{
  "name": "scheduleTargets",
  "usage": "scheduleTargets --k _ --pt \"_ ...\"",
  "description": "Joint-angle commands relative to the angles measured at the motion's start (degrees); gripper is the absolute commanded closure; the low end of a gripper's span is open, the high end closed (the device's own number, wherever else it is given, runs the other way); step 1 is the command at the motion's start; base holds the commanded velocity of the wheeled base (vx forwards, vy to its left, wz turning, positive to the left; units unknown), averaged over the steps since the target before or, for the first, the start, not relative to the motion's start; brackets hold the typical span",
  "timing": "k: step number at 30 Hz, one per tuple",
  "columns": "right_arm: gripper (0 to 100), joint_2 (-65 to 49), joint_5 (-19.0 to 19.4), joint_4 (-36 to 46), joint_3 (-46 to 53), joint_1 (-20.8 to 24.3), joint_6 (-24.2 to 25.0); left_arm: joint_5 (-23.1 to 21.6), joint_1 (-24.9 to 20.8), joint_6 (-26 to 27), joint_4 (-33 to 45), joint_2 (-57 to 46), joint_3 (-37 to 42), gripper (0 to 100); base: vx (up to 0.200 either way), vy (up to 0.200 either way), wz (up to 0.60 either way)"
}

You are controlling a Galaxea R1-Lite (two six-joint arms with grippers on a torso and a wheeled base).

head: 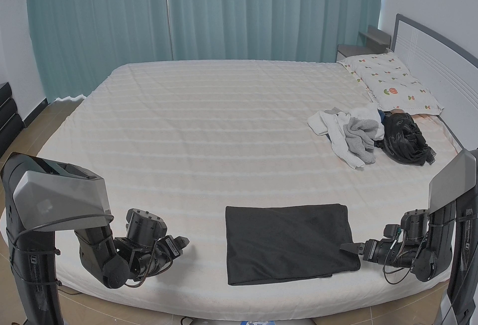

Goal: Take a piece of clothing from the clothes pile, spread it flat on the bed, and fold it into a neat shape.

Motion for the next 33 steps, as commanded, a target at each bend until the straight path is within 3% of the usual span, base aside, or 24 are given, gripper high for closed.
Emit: scheduleTargets --k 1,13,17,22,26,28,33 --pt "0 0.0 0.0 -0.4 0.0 0.0 0.1 0.0 -0.5 -0.2 0.0 0.0 0.1 0 0.000 -0.200 0.00" --pt "0 0.1 -0.9 -0.4 0.0 0.0 0.1 0.1 -2.5 -1.9 0.0 -1.5 1.1 0 0.000 -0.200 0.00" --pt "0 0.0 -1.0 -0.4 -0.1 0.0 0.1 -0.2 -3.6 -2.1 -0.1 -3.5 0.7 0 0.000 0.000 0.00" --pt "0 -0.1 -1.8 -0.4 -0.3 0.5 0.1 -3.8 -4.1 -1.3 -0.2 -3.5 -1.2 0 0.000 0.000 0.00" --pt "0 -0.2 -2.2 -0.4 -0.2 0.6 0.1 -7.3 -2.7 3.4 -0.1 -3.1 -2.4 0 0.000 0.000 0.00" --pt "0 -0.7 -2.2 -0.4 0.1 0.6 0.1 -8.1 -1.6 8.5 -0.1 -2.6 -2.5 0 0.000 0.000 0.00" --pt "0 -1.0 -2.3 -0.4 0.3 0.6 0.1 -8.2 -2.3 9.8 0.0 -2.5 -2.7 0 0.000 0.000 0.00"
